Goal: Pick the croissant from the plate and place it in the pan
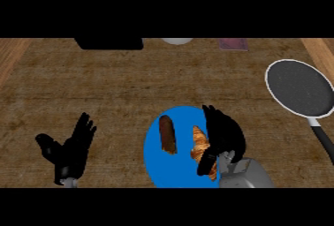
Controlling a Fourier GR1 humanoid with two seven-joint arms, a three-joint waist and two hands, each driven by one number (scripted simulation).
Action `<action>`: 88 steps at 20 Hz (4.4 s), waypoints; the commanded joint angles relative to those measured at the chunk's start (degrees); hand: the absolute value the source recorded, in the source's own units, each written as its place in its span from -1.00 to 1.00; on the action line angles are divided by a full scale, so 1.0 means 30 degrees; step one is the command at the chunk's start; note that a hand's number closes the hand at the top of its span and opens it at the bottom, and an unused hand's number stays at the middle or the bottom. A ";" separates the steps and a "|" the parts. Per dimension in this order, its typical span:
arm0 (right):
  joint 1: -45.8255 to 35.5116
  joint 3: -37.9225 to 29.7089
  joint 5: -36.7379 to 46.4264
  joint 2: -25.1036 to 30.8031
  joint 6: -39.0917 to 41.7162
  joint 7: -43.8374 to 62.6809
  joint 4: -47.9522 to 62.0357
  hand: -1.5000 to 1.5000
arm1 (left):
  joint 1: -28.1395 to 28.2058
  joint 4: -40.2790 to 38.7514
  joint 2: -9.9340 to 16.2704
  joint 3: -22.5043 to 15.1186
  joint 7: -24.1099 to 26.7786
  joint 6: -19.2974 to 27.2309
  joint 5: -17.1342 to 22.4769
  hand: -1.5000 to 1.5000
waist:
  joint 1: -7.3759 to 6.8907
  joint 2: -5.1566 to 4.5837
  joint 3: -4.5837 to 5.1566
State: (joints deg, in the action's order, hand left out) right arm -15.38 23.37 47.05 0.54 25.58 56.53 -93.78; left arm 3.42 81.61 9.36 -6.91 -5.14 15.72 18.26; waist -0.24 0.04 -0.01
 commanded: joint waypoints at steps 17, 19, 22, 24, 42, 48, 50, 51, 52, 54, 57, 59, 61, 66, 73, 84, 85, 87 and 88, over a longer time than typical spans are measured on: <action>0.2947 0.0839 0.2885 0.0374 -0.2580 -0.1598 0.1581 -1.00 | 0.0855 0.1296 -0.1254 0.0263 -0.0363 -0.0065 -0.1452 0.00 | 0.0063 0.0006 0.0001; 0.2169 0.0116 0.2075 -0.0170 -0.3502 -0.2586 0.2717 1.00 | -0.0057 -0.0400 -0.0850 0.1335 -0.0106 -0.0980 -0.0922 0.00 | 0.0068 -0.0013 0.0004; 0.0885 0.0623 0.2835 0.0635 -0.4134 -0.5380 0.4414 1.00 | 0.0118 -0.0051 -0.0671 0.1401 -0.0103 -0.1168 -0.0958 0.00 | 0.0004 -0.0027 0.0002; 0.1901 0.1960 0.4082 -0.0093 -0.4790 -0.4391 0.3105 1.00 | 0.0519 0.0305 -0.1307 0.0909 -0.0149 -0.0744 -0.1325 0.00 | 0.0052 0.0001 0.0004; 0.0796 -0.0319 0.4566 0.3072 -0.5160 -1.0967 0.4491 1.00 | -0.0283 0.0352 -0.1491 0.1602 -0.1073 -0.0971 -0.1875 0.00 | 0.0075 -0.0004 0.0004; 0.0576 -0.0277 0.6897 0.3227 -0.8677 -0.9694 0.0071 1.00 | 0.0388 -0.0124 -0.2181 0.1227 -0.0046 -0.0552 -0.2298 0.00 | 0.0334 0.0106 0.0012; 0.0089 -0.1321 0.7206 0.3546 -0.9088 -0.9075 -0.1102 1.00 | -0.0009 0.0101 -0.1531 0.1849 -0.0795 -0.0906 -0.1760 0.00 | 0.0337 0.0101 0.0011; 0.0157 -0.1486 0.7377 0.3913 -0.8493 -0.8564 -0.2662 1.00 | 0.0843 0.0521 -0.1788 0.1329 -0.0531 -0.0973 -0.1975 0.00 | 0.0383 0.0174 0.0016; 0.0234 -0.1494 0.7712 0.3617 -0.8583 -0.8006 -0.3180 1.00 | 0.0226 -0.1271 -0.1446 0.2187 0.0378 -0.1685 -0.1515 0.00 | 0.0453 0.0085 0.0035; 0.2409 -0.2253 0.7069 0.4255 -0.9868 -0.9258 -0.3572 1.00 | 0.0642 0.1139 -0.1513 0.1382 -0.1397 -0.1181 -0.1804 0.00 | 0.0190 0.0042 -0.0004; 0.1333 -0.3056 0.6988 0.3341 -0.8439 -0.7672 -0.4747 1.00 | 0.0607 0.0546 -0.2378 0.0868 -0.0617 -0.0425 -0.2599 0.00 | 0.0135 0.0019 0.0003; -0.0808 -0.4206 0.6633 0.2888 -0.7162 -0.7080 -0.3543 1.00 | 0.0886 0.1781 -0.2238 0.0780 -0.1328 -0.0274 -0.2639 0.00 | 0.0011 0.0005 0.0003; -0.0514 -0.5269 0.5750 0.3220 -0.8095 -0.8344 -0.3063 1.00 | 0.0264 0.0155 -0.1096 0.2356 -0.0580 -0.1814 -0.1649 0.00 | 0.0034 -0.0011 0.0005; -0.2044 -0.8861 0.2643 0.4348 -0.8898 -1.0836 -0.0268 1.00 | 0.0171 -0.0310 -0.1377 0.2048 -0.0369 -0.1965 -0.1890 0.00 | 0.0009 -0.0044 0.0001; -0.5639 -1.1337 0.3223 0.6350 -1.2173 -1.3933 0.7932 1.00 | 0.0109 -0.0418 -0.1399 0.2283 -0.0099 -0.2232 -0.1762 0.00 | -0.0278 -0.0126 -0.0004; -0.9660 -1.5430 0.0977 0.9992 -1.6304 -2.1265 2.0581 1.00 | -0.1092 -0.0504 -0.1937 0.1547 -0.0386 -0.1934 -0.2360 0.00 | -0.0976 -0.0475 -0.0071; -0.9049 -1.5627 0.0934 0.9830 -1.7224 -2.2001 2.1077 1.00 | -0.1574 -0.0326 -0.1749 0.1646 -0.1350 -0.1670 -0.2344 0.00 | -0.1064 -0.0567 -0.0103; -0.9493 -1.6014 0.0627 1.0118 -1.7336 -2.2897 2.2382 1.00 | -0.1259 -0.0140 -0.2278 0.1199 -0.0966 -0.1146 -0.2828 0.00 | -0.1270 -0.0626 -0.0124; -1.0191 -1.6093 0.0872 1.0416 -1.7594 -2.2554 2.3012 1.00 | -0.0892 -0.0235 -0.2116 0.1218 -0.0410 -0.1843 -0.2565 0.00 | -0.1445 -0.0648 -0.0109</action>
State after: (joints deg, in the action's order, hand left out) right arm -43.30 -22.37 50.60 29.51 -24.26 -7.19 -32.61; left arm 0.36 80.78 3.20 -2.53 -6.89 11.03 10.65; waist -3.41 -1.45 -0.30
